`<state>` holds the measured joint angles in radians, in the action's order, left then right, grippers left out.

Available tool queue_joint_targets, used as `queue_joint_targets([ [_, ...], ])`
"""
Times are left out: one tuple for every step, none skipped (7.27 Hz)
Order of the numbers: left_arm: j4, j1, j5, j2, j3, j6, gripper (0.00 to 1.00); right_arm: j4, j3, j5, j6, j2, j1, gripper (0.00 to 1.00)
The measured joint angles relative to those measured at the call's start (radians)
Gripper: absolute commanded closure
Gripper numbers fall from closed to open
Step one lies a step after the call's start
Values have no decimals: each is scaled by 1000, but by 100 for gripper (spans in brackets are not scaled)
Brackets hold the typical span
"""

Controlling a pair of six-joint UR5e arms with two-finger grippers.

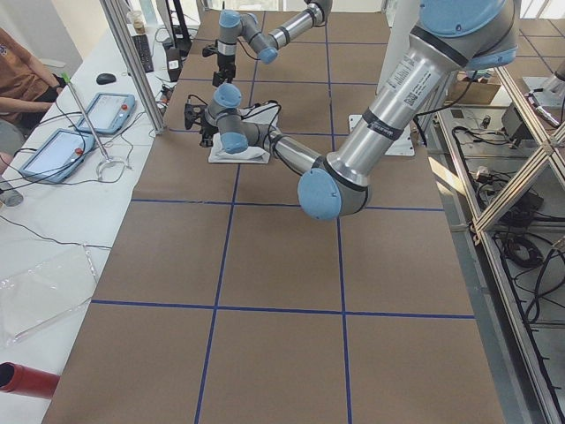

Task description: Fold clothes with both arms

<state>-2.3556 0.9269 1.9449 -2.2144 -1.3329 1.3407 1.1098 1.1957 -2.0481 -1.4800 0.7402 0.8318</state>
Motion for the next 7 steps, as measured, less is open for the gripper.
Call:
queue_joint_targets([
  [-1,28,55,20,-19,-11,46,0,41,22,-36,17,-49,100],
  [-1,41,78,33,-29,-23,46,-1,52,52,-52,20,-87,100],
  [-1,46,88,39,-36,-26,46,-1,41,86,-53,13,-114,100],
  [-1,48,91,41,-42,-26,46,-5,3,109,-48,-8,-126,100],
  [-1,48,91,43,-46,-25,46,-14,-71,127,-43,-51,-127,100],
  [-1,49,91,43,-48,-23,46,-48,-177,141,-35,-106,-115,100],
  [-1,49,90,44,-51,-22,46,-107,-298,148,-29,-156,-91,100],
])
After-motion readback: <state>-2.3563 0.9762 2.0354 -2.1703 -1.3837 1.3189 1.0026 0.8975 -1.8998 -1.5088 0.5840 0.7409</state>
